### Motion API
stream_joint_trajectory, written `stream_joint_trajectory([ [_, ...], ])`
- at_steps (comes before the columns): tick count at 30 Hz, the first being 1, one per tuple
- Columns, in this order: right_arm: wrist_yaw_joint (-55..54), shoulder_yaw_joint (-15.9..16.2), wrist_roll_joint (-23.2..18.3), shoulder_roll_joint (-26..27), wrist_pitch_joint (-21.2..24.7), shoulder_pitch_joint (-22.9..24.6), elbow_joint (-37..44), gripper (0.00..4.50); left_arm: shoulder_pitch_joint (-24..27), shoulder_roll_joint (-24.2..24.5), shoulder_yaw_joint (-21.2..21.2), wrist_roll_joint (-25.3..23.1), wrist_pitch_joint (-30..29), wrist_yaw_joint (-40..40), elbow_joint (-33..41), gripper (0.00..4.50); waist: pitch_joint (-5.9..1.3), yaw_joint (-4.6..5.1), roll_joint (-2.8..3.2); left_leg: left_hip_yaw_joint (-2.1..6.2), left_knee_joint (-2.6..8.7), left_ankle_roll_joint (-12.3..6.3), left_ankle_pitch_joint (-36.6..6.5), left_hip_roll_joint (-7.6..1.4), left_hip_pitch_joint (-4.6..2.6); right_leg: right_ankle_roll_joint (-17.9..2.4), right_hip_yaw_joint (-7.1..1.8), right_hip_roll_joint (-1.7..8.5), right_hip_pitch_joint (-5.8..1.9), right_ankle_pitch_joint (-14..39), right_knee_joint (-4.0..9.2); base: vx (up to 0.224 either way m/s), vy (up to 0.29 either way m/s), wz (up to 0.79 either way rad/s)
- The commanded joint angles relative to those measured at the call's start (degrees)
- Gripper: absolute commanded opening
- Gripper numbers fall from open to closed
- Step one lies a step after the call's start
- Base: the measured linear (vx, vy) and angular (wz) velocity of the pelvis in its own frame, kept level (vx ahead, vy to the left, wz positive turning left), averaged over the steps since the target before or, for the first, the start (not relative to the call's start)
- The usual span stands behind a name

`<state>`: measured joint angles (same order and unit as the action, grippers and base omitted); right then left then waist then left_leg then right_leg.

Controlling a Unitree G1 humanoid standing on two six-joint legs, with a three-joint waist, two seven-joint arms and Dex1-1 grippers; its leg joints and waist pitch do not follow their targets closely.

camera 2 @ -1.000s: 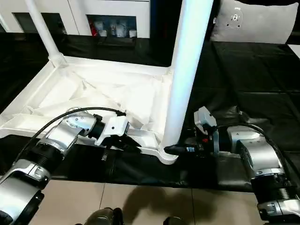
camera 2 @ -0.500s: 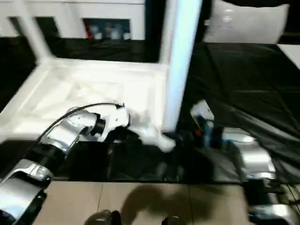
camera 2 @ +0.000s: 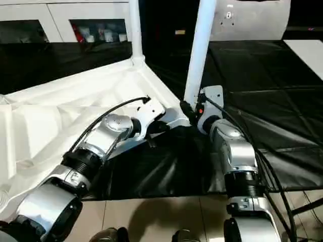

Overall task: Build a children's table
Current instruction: Rotate leg to tighten

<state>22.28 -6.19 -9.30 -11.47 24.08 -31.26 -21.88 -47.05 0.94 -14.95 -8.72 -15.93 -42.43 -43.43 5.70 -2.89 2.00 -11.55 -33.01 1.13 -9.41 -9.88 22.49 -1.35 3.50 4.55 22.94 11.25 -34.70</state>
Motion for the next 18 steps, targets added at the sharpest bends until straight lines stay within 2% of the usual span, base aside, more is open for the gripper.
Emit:
stream_joint_trajectory([
  [1, 0.12, 1.08, 0.14, 0.44, 0.37, 1.34, -1.6, 2.75, 0.66, -1.21, -1.85, 0.92, 1.62, -2.33, 1.59, 0.0, -4.19, -0.51, -0.71, 1.73, 3.15, -5.91, -7.59, -3.12, -1.13, -14.12, -2.7, 4.57, -2.76, 5.57, 4.62, 0.0, 0.0, 0.0],
  [2, 0.24, 1.1, 0.19, 0.29, 0.1, 1.43, -1.58, 2.75, 0.71, -1.05, -1.82, 0.88, 1.68, -2.35, 1.57, 0.0, -4.24, -0.66, -0.75, 1.7, 3.1, -5.81, -7.59, -3.14, -1.17, -14.15, -2.7, 4.56, -2.78, 5.65, 4.57, 0.0, 0.0, 0.0],
  [3, 1.36, 1.17, 0.12, -0.55, -1.17, 2.03, -1.22, 3.06, 0.89, -0.19, -1.66, 0.64, 1.96, -2.67, 1.48, 0.0, -4.23, -0.95, -0.67, 1.77, 3.18, -5.71, -7.22, -3.23, -1.1, -14.17, -2.63, 4.49, -2.84, 5.15, 4.42, 0.0, 0.0, 0.0],
  [4, 1.68, 1.19, 0.05, -0.79, -1.52, 2.25, -0.97, 3.14, 0.93, 0.08, -1.63, 0.52, 1.93, -2.8, 1.55, 0.0, -4.04, -0.98, -0.51, 1.81, 3.25, -5.7, -7.48, -3.27, -1.07, -14.08, -2.63, 4.48, -2.77, 5.08, 4.42, 0.0, 0.0, 0.0],
  [6, 2.7, 1.27, -0.08, -1.54, -2.1, 2.78, -0.4, 3.25, 0.99, 0.68, -1.65, 0.34, 2.28, -3.18, 1.53, 0.0, -4.19, -1.01, -0.63, 1.83, 3.22, -5.84, -7.43, -3.28, -1.1, -14.21, -2.61, 4.46, -2.92, 3.72, 4.26, 0.0, 0.0, 0.0],
  [9, 5.23, 0.94, -0.58, -3.31, -3.16, 3.92, 0.59, 3.58, 1.14, 2.2, -1.85, 0.1, 3.57, -4.34, 1.44, 0.0, -4.36, -1.04, -0.49, 1.88, 3.05, -6.88, -5.84, -3.36, -1.02, -15.15, -2.52, 4.52, -3.06, -0.17, 3.84, 0.0, 0.0, 0.0],
  [11, 8.31, 0.93, -1.04, -5.18, -3.99, 4.8, 1.29, 3.63, 1.29, 3.5, -2.19, -0.04, 4.69, -5.43, 1.21, 0.0, -4.26, -1.07, -0.38, 1.88, 2.98, -7.59, -5.45, -3.35, -0.9, -15.47, -2.47, 4.51, -3.04, -1.61, 3.72, 0.0, 0.0, 0.0],
  [14, 13.86, 1.37, -2.21, -8.04, -5.14, 6.14, 2.76, 3.94, 1.72, 5.3, -3.0, -0.09, 6.37, -8.0, 1.13, 0.0, -4.12, -1.2, -0.47, 1.86, 3.01, -7.81, -7.16, -3.34, -0.86, -15.29, -2.39, 4.64, -3.16, 0.23, 3.99, 0.0, 0.0, 0.0],
  [18, 20.59, 1.96, -3.55, -11.69, -6.48, 7.48, 4.36, 4.25, 2.39, 7.65, -4.44, -0.2, 9.92, -12.82, 1.15, 0.0, -4.01, -1.18, -0.4, 1.93, 3.18, -7.04, -8.28, -3.54, -0.92, -15.05, -2.35, 4.53, -3.08, 2.42, 4.09, 0.0, 0.0, 0.0],
])
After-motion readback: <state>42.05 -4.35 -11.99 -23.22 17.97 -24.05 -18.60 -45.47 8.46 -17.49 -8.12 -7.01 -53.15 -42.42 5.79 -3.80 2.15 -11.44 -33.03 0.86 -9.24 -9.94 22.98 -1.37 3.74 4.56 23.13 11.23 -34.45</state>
